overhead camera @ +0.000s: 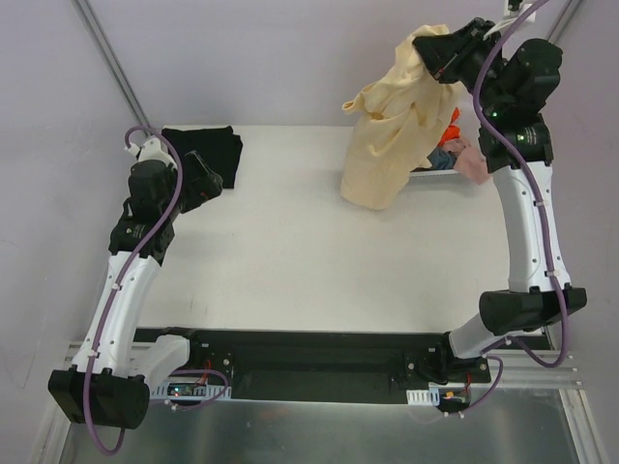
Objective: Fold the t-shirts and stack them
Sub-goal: Move the tshirt to the center of the board
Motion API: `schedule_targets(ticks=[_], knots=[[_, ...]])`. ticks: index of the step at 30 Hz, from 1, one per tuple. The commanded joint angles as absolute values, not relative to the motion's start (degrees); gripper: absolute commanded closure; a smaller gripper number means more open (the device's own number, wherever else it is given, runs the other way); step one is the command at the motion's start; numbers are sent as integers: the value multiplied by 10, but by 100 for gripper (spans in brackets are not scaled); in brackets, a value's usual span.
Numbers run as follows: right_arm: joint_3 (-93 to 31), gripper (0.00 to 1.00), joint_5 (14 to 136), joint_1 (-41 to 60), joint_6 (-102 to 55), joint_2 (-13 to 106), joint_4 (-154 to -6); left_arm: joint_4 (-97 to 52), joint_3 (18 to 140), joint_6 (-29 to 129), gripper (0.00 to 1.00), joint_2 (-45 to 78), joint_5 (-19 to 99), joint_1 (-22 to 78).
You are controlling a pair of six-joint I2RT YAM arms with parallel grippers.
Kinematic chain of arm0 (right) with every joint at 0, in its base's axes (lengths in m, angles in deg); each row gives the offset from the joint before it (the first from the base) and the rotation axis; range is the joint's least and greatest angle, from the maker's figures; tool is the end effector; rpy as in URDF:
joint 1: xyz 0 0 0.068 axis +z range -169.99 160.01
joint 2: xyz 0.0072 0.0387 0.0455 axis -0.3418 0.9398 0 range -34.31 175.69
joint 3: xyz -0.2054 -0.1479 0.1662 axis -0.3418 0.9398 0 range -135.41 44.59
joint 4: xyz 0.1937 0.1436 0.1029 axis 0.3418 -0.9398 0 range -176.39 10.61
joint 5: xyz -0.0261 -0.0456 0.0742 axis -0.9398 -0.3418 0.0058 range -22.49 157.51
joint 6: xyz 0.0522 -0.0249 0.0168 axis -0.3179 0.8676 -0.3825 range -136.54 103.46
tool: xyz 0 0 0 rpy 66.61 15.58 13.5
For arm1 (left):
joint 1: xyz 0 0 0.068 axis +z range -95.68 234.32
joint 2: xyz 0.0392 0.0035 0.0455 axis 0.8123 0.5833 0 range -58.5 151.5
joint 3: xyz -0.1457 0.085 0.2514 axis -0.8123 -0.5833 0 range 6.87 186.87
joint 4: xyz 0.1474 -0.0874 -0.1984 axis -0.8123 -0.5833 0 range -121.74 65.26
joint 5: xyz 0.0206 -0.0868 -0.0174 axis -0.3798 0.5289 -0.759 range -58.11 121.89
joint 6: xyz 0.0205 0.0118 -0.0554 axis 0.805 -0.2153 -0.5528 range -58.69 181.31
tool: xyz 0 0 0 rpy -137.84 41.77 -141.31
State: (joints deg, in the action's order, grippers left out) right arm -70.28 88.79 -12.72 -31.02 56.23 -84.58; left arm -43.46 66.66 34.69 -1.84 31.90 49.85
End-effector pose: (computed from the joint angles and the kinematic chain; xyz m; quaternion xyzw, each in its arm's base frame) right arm 0.3264 0.0578 0.6023 -0.1143 0.5781 0.2562 0.7662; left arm 0.2137 -0.0168 0.4013 -0.1530 0.7816 -0.1621 0.5826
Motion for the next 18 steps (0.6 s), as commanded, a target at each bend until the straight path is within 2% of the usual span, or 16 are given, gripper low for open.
schedule_targets(ticks=[1, 5, 11, 16, 18], knots=[[-729, 94, 935, -87, -312, 502, -768, -415, 665, 329, 1, -38, 323, 498], [-712, 94, 908, 12, -253, 477, -783, -412, 662, 317, 1, -52, 322, 498], [-755, 94, 819, 151, -137, 472, -826, -411, 652, 302, 1, -74, 291, 499], [-785, 94, 741, 192, -85, 499, -868, -411, 641, 267, 1, -94, 247, 499], [-741, 92, 698, 193, -63, 487, -877, -411, 633, 253, 1, -105, 234, 499]])
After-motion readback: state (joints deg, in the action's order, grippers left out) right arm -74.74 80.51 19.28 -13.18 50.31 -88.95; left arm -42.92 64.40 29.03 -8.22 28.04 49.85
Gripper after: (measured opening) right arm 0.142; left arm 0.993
